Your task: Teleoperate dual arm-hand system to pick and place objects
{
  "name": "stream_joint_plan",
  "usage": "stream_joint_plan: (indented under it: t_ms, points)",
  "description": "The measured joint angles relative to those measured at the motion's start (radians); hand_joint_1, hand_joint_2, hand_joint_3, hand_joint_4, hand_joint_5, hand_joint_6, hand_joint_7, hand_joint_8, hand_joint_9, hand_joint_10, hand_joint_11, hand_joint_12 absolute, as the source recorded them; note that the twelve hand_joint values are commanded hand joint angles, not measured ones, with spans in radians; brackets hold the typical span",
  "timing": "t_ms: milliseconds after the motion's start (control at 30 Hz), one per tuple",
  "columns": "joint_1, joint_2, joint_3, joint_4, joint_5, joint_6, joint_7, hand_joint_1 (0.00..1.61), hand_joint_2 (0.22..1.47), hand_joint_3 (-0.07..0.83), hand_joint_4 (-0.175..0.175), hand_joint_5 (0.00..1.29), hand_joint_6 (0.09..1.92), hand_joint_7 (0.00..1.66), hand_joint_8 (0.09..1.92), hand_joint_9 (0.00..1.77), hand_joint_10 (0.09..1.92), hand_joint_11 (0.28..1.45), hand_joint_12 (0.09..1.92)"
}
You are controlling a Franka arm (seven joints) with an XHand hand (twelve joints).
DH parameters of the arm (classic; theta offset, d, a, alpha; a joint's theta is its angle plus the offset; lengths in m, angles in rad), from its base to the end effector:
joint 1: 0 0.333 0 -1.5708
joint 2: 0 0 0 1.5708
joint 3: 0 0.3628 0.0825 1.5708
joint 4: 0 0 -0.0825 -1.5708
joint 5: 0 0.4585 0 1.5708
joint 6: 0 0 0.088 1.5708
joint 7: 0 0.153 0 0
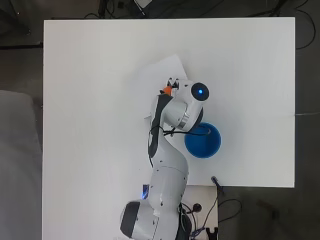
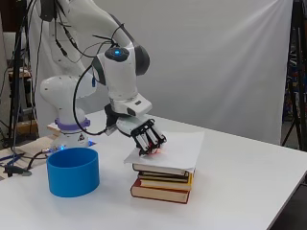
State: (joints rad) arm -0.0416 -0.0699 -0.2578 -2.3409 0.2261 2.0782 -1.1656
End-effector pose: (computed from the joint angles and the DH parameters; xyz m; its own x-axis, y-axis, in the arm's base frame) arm 0.5024 -0.1328 0.3022 0.7444 0.6614 0.0923 0.6589 -0.7048 -0.2629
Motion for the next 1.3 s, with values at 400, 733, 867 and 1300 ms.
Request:
stream_joint_plan:
  t_ms: [400,733,867,1300]
  points:
    - [-0.017,-0.257,0.045,0.099,-0.058,-0.131,-0.03,0.95,1.19,0.0,0.175,0.83,1.21,1.27,1.85,1.54,1.9,1.09,1.78]
    - [-0.099,-0.436,-0.081,0.056,-0.26,-0.22,0.027,0.96,1.17,-0.001,0.175,0.86,1.17,1.33,1.83,1.57,1.87,1.18,1.79]
    - [-0.149,-0.6,-0.135,-0.044,-0.299,-0.222,0.032,0.97,1.17,-0.001,0.175,0.86,1.16,1.35,1.85,1.58,1.88,1.2,1.8]
    - [-0.213,-0.683,-0.322,-0.339,-0.383,-0.15,0.061,0.98,1.16,0.0,0.175,0.87,1.15,1.37,1.92,1.62,1.92,1.23,1.78]
